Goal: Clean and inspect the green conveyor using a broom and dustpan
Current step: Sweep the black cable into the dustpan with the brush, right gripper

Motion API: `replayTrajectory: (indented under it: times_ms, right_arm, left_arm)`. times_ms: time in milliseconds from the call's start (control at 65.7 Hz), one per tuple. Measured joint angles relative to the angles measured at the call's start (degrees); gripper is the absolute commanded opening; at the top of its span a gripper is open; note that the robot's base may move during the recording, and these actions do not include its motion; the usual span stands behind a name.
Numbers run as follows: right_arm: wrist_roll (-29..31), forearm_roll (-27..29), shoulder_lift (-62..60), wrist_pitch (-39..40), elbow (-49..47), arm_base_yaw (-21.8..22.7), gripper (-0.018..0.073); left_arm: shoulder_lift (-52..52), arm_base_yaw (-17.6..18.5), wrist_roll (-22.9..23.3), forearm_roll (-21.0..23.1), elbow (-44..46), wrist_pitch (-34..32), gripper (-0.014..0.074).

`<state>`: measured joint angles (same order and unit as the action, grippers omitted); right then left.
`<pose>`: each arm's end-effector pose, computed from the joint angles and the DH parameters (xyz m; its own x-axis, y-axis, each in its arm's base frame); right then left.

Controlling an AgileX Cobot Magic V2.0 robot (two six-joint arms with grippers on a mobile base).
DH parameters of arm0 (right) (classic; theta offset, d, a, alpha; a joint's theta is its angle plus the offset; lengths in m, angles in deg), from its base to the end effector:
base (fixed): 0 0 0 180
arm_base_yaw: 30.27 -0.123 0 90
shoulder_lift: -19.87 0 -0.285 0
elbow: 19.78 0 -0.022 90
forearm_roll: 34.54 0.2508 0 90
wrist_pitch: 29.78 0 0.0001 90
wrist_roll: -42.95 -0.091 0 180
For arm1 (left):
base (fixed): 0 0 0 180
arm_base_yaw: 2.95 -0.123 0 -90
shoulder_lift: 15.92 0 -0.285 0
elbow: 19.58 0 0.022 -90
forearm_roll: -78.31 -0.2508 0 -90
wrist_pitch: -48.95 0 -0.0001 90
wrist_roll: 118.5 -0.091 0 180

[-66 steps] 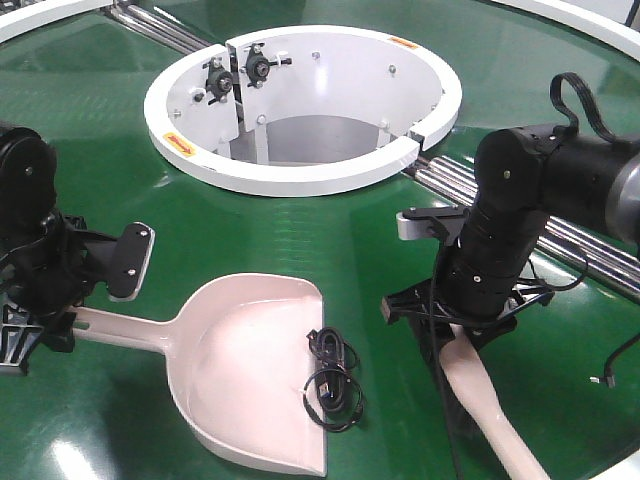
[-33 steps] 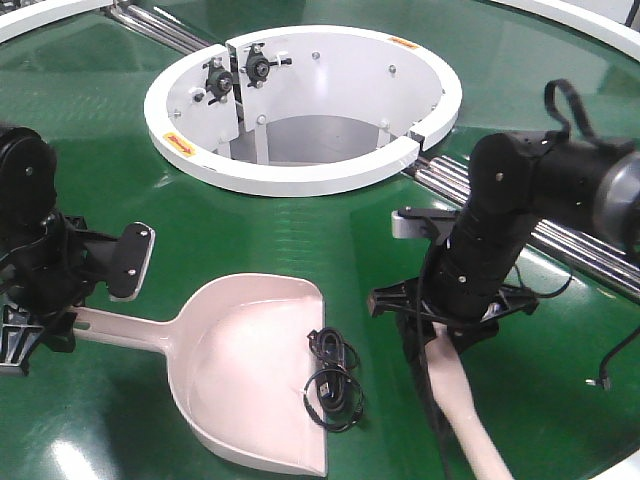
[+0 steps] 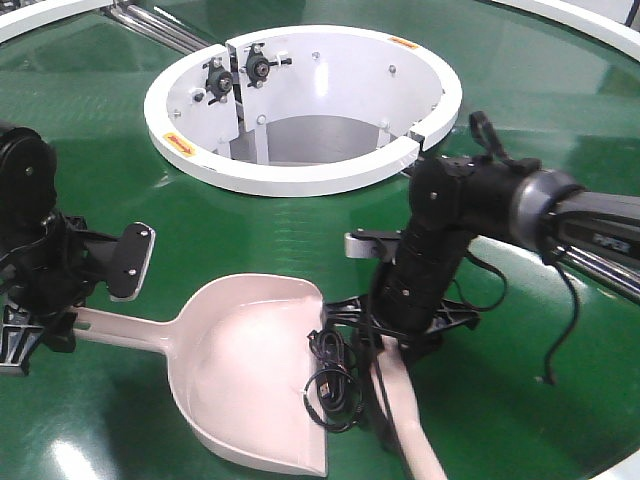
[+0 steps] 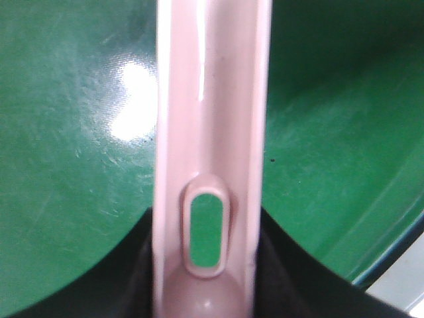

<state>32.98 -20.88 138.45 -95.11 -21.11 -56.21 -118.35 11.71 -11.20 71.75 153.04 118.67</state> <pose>0.3208 0.1778 0.1892 -0.9792 -0.1813 0.0910 -0.1607 0.9671 0.1972 0.2981 -0.0679 0.2465 -0.0087 0.9949 0.1008 0.9993 0.0049 0.0378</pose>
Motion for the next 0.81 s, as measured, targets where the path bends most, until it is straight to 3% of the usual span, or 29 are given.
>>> replayTrajectory:
  times_ms: [411, 807]
  right_arm:
    - [-0.1, 0.4, 11.4, -7.8, -18.3, -5.0, -0.0006]
    - [-0.2, 4.9, 13.9, -5.1, -26.7, -9.2, -0.0006]
  left_arm:
    - [0.0, 0.0, 0.0, -0.1, 0.0, 0.0, -0.0024]
    - [0.0, 0.0, 0.0, 0.0, 0.0, 0.0, -0.0024]
